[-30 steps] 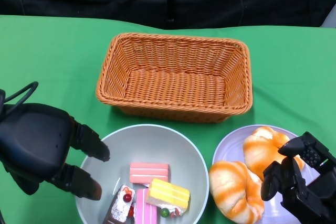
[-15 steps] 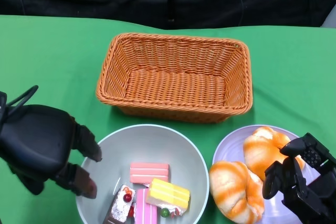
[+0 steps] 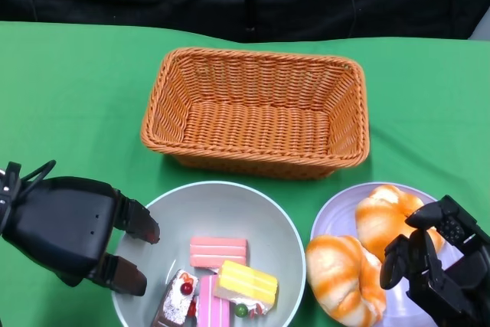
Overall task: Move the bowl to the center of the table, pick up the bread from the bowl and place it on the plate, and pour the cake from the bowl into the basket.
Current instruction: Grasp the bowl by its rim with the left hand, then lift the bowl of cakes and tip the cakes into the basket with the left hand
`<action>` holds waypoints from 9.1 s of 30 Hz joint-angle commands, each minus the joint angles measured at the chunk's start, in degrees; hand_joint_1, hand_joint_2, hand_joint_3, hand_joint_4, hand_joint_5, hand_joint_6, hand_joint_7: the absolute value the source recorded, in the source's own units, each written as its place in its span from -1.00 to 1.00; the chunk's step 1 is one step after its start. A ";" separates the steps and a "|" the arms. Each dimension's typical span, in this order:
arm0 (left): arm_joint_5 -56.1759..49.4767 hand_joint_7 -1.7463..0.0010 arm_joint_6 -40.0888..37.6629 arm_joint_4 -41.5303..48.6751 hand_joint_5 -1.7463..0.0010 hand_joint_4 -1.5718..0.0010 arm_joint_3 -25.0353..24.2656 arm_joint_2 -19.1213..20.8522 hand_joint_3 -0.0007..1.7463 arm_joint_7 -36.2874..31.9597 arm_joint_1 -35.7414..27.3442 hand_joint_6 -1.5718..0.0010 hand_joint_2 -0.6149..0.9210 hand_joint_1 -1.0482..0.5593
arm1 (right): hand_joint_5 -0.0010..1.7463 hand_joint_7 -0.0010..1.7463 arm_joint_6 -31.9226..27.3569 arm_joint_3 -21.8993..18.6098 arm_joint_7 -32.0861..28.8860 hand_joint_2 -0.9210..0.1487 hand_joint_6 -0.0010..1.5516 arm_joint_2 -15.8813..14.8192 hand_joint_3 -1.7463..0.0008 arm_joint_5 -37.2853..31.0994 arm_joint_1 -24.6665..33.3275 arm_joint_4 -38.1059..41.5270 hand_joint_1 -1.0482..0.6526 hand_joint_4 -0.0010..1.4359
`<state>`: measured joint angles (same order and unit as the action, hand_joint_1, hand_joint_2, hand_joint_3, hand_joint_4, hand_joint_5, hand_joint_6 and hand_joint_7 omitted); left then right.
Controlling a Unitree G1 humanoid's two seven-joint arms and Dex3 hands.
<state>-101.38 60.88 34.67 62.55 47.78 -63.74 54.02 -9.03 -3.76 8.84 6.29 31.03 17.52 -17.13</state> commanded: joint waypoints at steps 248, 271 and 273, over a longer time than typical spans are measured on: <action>87.47 -0.88 -15.74 6.81 -1.00 -0.26 -53.11 -49.04 0.95 56.29 -20.12 -0.12 0.09 0.15 | 1.00 0.89 -9.37 -2.14 -4.00 -0.31 0.00 -2.82 -0.39 3.91 4.24 -15.59 0.12 0.27; 103.02 -0.94 -31.97 -5.34 -1.00 -0.25 -57.37 -56.90 0.93 66.58 -26.21 -0.11 0.10 0.17 | 1.00 0.90 -11.11 -2.05 -5.13 -0.26 0.00 -3.36 -0.48 4.63 4.68 -18.45 0.12 0.27; 104.45 -0.96 -33.46 -5.84 -1.00 -0.26 -57.74 -57.37 0.92 67.82 -26.72 -0.10 0.11 0.15 | 1.00 0.91 -11.08 -2.14 -4.96 -0.27 -0.01 -3.52 -0.47 4.69 4.61 -18.38 0.11 0.27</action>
<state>1.36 27.85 30.56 5.61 -9.39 3.26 27.77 -19.77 -5.43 3.70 3.75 34.86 22.05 -34.64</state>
